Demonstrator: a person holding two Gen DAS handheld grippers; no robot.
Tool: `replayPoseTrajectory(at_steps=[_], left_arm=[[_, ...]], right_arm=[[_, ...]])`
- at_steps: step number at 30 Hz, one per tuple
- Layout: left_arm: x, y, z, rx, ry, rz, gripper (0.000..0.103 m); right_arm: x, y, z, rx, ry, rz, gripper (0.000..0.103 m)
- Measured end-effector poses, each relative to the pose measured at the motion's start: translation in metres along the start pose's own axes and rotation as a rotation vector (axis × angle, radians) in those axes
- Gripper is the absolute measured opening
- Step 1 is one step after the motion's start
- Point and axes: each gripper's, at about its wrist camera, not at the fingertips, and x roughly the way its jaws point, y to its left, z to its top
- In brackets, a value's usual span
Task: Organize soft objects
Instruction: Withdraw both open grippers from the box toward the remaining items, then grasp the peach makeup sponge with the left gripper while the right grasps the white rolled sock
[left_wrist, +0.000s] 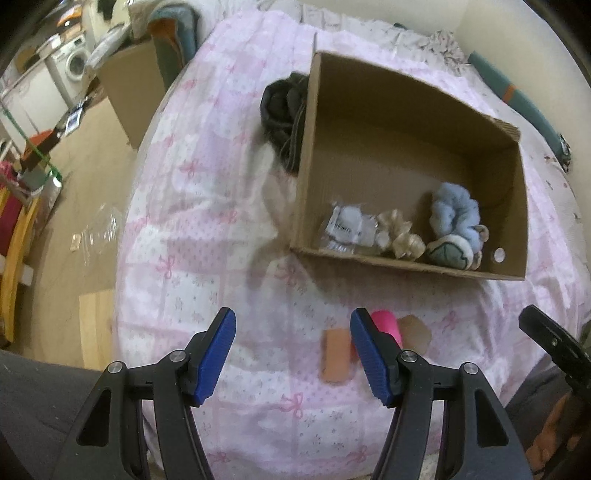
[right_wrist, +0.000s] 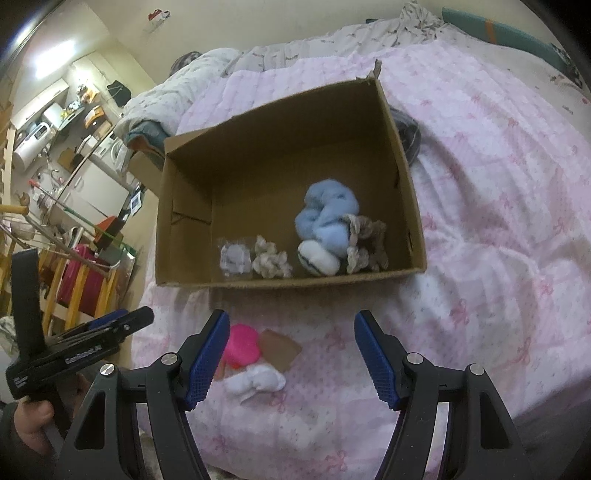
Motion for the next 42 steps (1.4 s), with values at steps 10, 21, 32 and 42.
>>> replayPoseTrajectory(at_steps=[10,21,32,42], left_arm=[[0.032,0.013,-0.008,-0.099,0.141,-0.048,0.061],[0.078,-0.015,-0.022,-0.05,0.3,-0.117,0.043],[0.09,-0.036,-0.028,0.045,0.298,-0.075,0.006],[0.046,-0.014,-0.01,-0.068,0.182,-0.09,0.006]], right_arm=[[0.013,-0.008,-0.004,0.044,0.056,-0.021,0.074],[0.028,-0.017,-0.004,0.098,0.108,-0.028,0.074],[0.034,-0.016,-0.005,0.093,0.132,-0.032,0.074],[0.069,0.027,-0.023,-0.102,0.286,0.005,0.074]])
